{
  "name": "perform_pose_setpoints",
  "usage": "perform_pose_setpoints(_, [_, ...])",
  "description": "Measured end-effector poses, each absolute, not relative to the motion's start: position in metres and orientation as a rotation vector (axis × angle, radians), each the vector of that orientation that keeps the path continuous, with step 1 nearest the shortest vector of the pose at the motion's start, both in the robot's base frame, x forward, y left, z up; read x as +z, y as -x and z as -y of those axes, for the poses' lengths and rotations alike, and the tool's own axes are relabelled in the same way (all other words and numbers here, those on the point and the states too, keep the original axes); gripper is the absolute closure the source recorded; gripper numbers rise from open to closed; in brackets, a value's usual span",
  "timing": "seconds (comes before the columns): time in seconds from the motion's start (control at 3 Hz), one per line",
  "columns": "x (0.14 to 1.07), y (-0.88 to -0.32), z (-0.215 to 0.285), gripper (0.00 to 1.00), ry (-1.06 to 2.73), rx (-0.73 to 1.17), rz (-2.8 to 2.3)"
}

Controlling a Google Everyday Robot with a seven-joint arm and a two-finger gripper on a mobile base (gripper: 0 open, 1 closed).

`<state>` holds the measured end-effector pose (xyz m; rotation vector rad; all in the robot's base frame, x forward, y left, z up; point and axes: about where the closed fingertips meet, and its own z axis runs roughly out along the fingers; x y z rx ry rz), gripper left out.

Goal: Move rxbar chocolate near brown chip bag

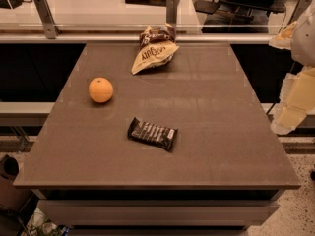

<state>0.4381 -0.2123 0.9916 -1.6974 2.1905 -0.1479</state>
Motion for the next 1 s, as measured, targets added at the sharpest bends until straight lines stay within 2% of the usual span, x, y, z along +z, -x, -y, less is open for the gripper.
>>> perform_pose_setpoints(0.67, [0.986, -0.439, 0.207, 0.0, 1.679, -0.109, -2.17])
perform_pose_setpoints(1.0, [0.969, -0.441, 0.191, 0.0, 1.645, -0.03, -2.143])
